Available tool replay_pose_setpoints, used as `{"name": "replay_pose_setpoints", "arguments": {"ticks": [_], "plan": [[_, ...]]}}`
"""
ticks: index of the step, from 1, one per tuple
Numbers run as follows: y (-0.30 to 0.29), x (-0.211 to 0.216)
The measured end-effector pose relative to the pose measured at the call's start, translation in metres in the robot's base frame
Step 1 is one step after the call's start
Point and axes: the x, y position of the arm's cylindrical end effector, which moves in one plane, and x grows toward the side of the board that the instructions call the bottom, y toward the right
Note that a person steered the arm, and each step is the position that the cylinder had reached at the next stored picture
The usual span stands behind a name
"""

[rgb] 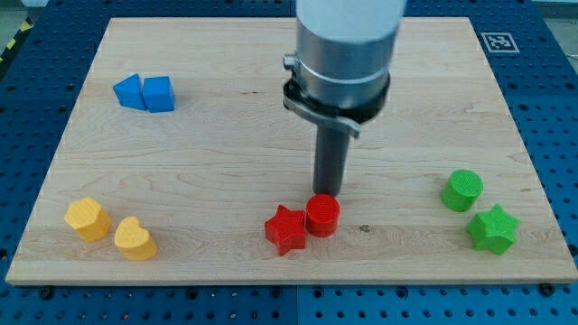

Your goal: Move the green star towards the center

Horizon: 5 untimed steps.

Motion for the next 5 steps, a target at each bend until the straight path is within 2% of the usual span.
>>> {"name": "replay_pose_setpoints", "arguments": {"ticks": [2,5], "plan": [[0.005,0.010],[0.037,-0.006]]}}
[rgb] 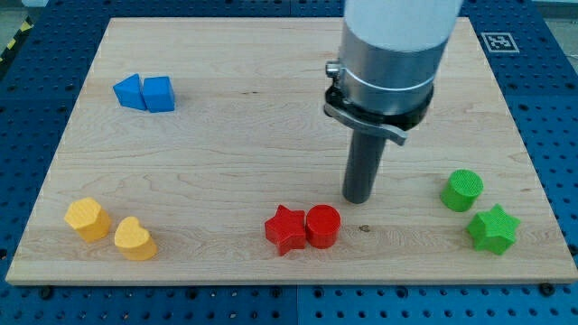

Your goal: Move the green star towards the center

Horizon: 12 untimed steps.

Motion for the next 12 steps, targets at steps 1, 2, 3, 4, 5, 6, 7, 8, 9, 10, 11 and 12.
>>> {"name": "replay_pose_setpoints", "arguments": {"ticks": [1,2,3,4,5,6,7,8,9,10,11,12], "plan": [[0.016,0.008],[0.016,0.036],[0.024,0.063],[0.056,0.085],[0.065,0.089],[0.073,0.089],[0.129,0.089],[0.145,0.089],[0.152,0.084],[0.176,0.072],[0.176,0.072],[0.173,0.072]]}}
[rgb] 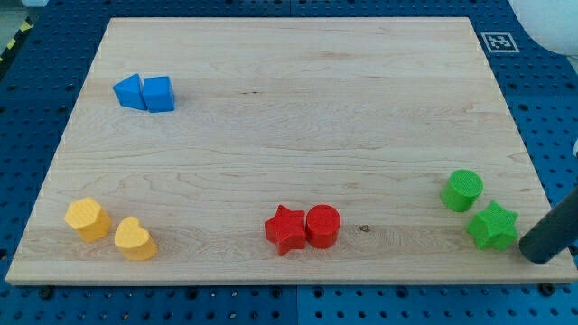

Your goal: Move the green star towards the center

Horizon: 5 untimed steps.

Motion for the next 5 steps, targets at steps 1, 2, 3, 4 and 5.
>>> {"name": "replay_pose_setpoints", "arguments": {"ticks": [1,2,3,4,5], "plan": [[-0.002,0.000],[-0.007,-0.004],[-0.027,-0.018],[-0.055,-0.022],[-0.086,-0.031]]}}
